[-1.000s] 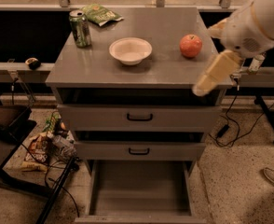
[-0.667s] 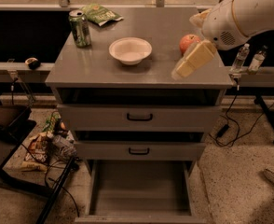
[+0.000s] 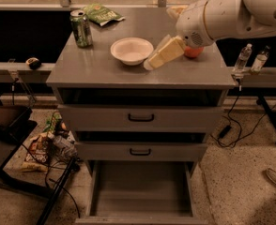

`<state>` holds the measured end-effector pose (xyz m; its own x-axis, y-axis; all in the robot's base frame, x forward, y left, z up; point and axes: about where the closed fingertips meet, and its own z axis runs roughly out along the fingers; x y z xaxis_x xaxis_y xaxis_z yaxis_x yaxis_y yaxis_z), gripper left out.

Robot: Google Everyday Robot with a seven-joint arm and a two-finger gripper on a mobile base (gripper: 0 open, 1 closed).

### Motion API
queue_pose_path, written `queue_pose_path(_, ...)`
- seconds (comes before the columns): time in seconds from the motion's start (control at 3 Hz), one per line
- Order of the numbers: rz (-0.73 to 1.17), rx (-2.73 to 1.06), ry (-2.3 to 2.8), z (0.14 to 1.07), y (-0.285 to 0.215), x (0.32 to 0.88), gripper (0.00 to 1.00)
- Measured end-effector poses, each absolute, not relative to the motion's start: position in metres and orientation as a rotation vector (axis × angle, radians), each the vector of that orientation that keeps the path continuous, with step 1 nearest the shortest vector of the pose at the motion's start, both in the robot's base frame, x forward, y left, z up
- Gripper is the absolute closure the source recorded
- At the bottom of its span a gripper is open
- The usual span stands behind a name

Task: Place green can into bottom drawer

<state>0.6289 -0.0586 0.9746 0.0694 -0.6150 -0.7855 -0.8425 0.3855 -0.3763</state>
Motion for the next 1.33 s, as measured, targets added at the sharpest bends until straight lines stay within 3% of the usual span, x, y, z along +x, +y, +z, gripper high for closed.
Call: queue_pose_path(1.33, 0.443, -1.002, 1.439, 0.967, 0.069, 0.793, 0.00)
